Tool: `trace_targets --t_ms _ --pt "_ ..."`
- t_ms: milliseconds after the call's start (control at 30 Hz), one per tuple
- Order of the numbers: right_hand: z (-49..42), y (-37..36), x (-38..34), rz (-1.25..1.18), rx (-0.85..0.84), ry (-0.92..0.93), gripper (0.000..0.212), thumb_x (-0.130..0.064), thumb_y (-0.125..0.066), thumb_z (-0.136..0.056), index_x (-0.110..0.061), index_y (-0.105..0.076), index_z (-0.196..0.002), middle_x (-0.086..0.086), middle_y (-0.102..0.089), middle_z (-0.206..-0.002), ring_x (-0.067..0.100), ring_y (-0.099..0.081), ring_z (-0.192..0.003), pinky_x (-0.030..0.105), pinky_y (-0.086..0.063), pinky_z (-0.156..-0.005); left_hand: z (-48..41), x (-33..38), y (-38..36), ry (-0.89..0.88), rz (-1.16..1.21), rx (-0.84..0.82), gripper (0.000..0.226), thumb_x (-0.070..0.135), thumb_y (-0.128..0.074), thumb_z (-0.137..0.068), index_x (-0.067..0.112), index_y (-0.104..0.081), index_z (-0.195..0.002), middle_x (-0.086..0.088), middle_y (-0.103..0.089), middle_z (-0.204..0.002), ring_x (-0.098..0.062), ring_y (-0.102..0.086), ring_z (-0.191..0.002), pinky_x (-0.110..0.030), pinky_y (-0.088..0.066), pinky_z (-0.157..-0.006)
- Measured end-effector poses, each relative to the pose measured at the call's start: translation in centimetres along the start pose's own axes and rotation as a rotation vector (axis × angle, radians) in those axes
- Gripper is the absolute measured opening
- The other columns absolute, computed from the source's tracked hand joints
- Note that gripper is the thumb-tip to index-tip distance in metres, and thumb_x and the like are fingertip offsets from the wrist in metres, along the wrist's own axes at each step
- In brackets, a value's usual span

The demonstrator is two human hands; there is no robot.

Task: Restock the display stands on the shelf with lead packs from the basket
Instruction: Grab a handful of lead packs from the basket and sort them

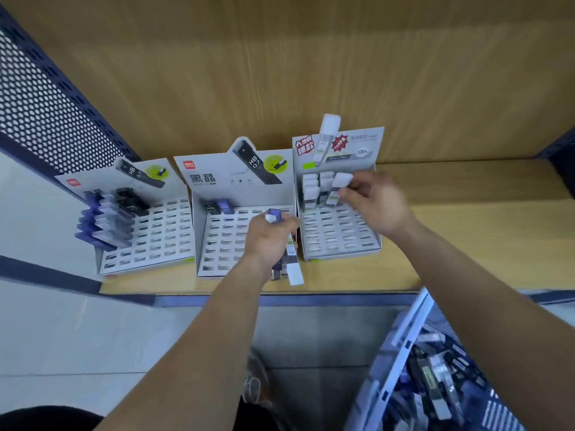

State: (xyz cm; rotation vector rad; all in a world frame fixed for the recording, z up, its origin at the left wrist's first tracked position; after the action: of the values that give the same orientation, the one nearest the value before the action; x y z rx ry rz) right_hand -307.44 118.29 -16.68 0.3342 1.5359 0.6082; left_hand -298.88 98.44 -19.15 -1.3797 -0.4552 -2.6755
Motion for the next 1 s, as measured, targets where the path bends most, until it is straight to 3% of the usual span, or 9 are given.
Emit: trace_targets --t_ms 100,233,300,367,467,533,667,867,1000 --pt "-0.5 -0.5 0.6 0.052 -0.006 0.021 0.013 -0.025 -0.07 -0.091 -0.014 -0.068 -0.084 0.0 -0.074 -0.08 0.024 -0.07 -0.078 0.043 -0.055 -0.067 -0.6 -0.2 -0.4 -0.005 0.015 0.005 0.01 0.021 -0.069 -0.091 0.018 -0.064 -0.083 -0.003 -0.041 -0.059 -0.014 -0.028 -0.039 -0.015 -0.025 -0.037" --pt "-0.5 -0.7 0.8 0.136 -0.02 0.068 0.012 -0.023 -0.068 -0.093 -0.013 -0.068 -0.087 -0.003 -0.073 -0.082 0.019 -0.069 -0.078 0.036 -0.053 -0.066 -1.1 -0.7 -0.6 -0.026 0.037 -0.003 0.013 0.022 -0.07 -0.091 0.018 -0.063 -0.082 -0.007 -0.051 -0.078 -0.02 -0.038 -0.06 -0.018 -0.031 -0.041" --pt "-0.3 -1.2 0.8 0.222 -0.063 0.086 0.012 -0.022 -0.065 -0.096 -0.013 -0.066 -0.089 -0.004 -0.07 -0.079 0.019 -0.066 -0.075 0.027 -0.047 -0.061 -1.1 -0.7 -0.5 -0.019 0.049 -0.004 0.013 0.022 -0.071 -0.091 0.017 -0.062 -0.083 -0.006 -0.053 -0.08 -0.021 -0.04 -0.061 -0.016 -0.033 -0.039" --pt "-0.1 -1.8 0.9 0.28 -0.079 0.113 0.014 -0.023 -0.063 -0.098 -0.011 -0.066 -0.092 0.001 -0.071 -0.079 0.023 -0.065 -0.075 0.027 -0.043 -0.059 -1.1 -0.7 -0.6 -0.023 0.065 -0.011 0.014 0.022 -0.071 -0.091 0.017 -0.061 -0.083 -0.005 -0.055 -0.08 -0.018 -0.044 -0.059 -0.016 -0.035 -0.039" --pt "-0.3 -2.1 0.6 0.307 -0.056 0.138 0.015 -0.021 -0.061 -0.098 -0.009 -0.07 -0.099 0.006 -0.073 -0.085 0.023 -0.064 -0.075 0.02 -0.04 -0.056 -1.1 -0.5 -0.5 -0.039 0.107 -0.016 0.014 0.023 -0.073 -0.089 0.017 -0.062 -0.082 -0.002 -0.064 -0.084 -0.02 -0.052 -0.07 -0.025 -0.044 -0.055" --pt "-0.5 -2.4 0.2 0.309 -0.045 0.135 0.012 -0.018 -0.061 -0.098 -0.011 -0.07 -0.099 0.004 -0.073 -0.087 0.019 -0.061 -0.075 0.014 -0.035 -0.054 -0.9 -0.3 -0.4 -0.045 0.121 -0.025 0.011 0.023 -0.073 -0.088 0.017 -0.064 -0.086 -0.003 -0.065 -0.082 -0.019 -0.055 -0.068 -0.03 -0.045 -0.062" --pt "-0.7 -2.7 0.0 0.319 -0.001 0.084 0.012 -0.017 -0.062 -0.096 -0.01 -0.072 -0.096 0.006 -0.074 -0.088 0.023 -0.065 -0.082 0.028 -0.043 -0.065 -0.1 0.1 -0.4 -0.062 0.187 -0.054 0.008 0.019 -0.071 -0.09 0.014 -0.068 -0.095 -0.007 -0.062 -0.074 -0.016 -0.058 -0.052 -0.034 -0.049 -0.062" --pt "-0.6 -2.9 -0.2 0.321 0.098 0.041 0.014 -0.021 -0.068 -0.092 -0.009 -0.073 -0.088 0.007 -0.074 -0.081 0.026 -0.068 -0.078 0.036 -0.054 -0.073 0.5 0.1 -0.1 -0.071 0.213 -0.054 0.009 0.017 -0.072 -0.09 0.017 -0.064 -0.085 -0.003 -0.064 -0.075 -0.017 -0.057 -0.054 -0.03 -0.051 -0.06" --pt "-0.3 -2.1 -0.3 0.278 0.222 0.055 0.013 -0.019 -0.073 -0.085 -0.018 -0.062 -0.092 -0.002 -0.069 -0.085 0.022 -0.067 -0.079 0.038 -0.057 -0.073 0.3 -0.3 0.6 -0.055 0.221 -0.041 0.012 0.02 -0.074 -0.088 0.017 -0.064 -0.082 0.001 -0.061 -0.062 -0.024 -0.056 -0.06 -0.034 -0.051 -0.064"
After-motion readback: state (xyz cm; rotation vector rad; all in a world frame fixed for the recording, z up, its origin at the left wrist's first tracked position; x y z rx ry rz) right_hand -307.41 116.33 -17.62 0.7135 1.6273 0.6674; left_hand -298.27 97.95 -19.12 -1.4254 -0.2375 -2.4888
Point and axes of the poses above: each hand's wrist, its own z-axis away from the middle knuckle, its own y-axis out of the back of the hand, x = y × z, the point moved 5 cm from there along -z, towards the middle knuckle
